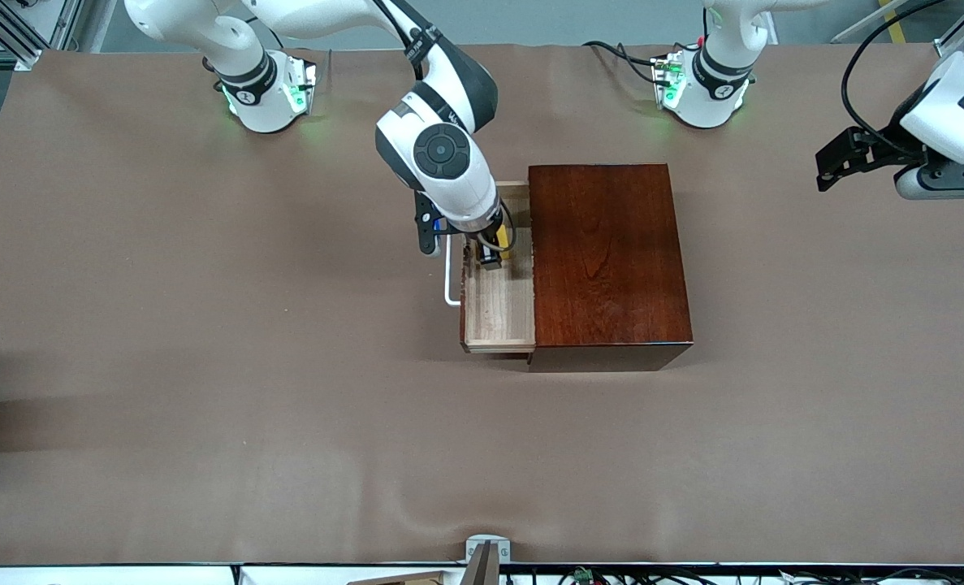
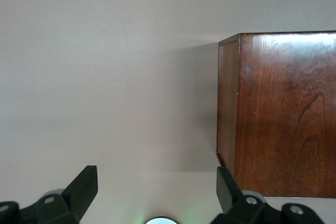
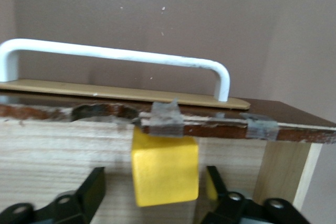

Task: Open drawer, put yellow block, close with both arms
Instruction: 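Lower the cube into the drawer and open the right gripper, then withdraw the right gripper while the left gripper reaches the drawer handle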

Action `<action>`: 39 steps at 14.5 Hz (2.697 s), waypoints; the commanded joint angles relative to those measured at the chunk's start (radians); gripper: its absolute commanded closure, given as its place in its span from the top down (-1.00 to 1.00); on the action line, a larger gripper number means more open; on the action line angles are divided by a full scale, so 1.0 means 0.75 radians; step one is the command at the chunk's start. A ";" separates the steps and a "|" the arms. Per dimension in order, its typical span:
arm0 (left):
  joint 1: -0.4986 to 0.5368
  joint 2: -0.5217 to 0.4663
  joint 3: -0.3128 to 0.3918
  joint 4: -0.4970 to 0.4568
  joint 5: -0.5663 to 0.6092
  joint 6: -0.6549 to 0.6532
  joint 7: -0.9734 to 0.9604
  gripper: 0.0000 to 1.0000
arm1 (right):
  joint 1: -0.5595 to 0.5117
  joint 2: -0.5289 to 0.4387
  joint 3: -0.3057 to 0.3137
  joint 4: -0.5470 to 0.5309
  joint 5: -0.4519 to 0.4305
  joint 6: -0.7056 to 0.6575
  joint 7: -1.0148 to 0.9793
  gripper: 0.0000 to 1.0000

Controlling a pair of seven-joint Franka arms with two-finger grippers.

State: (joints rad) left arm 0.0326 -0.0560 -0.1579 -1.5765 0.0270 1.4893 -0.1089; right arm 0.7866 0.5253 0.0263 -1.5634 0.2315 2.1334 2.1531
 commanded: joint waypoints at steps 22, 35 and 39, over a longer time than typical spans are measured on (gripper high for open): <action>-0.413 0.397 -0.344 0.157 -0.007 0.290 -1.269 1.00 | -0.419 -0.189 -0.002 0.340 -0.049 -0.684 -0.561 1.00; -1.065 0.944 -0.068 0.472 0.226 0.900 -2.217 1.00 | -0.697 -0.314 -0.004 0.416 -0.051 -0.936 -1.397 1.00; -1.313 1.085 0.173 0.525 0.220 1.135 -2.445 1.00 | -0.750 -0.342 -0.004 0.416 -0.049 -1.010 -1.517 1.00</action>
State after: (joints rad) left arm -0.8948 0.6866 -0.0857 -1.2460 0.1715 2.2602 -1.8481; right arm 0.2519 0.2850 0.0045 -1.2464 0.2038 1.3913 1.0481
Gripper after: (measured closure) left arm 0.000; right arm 0.000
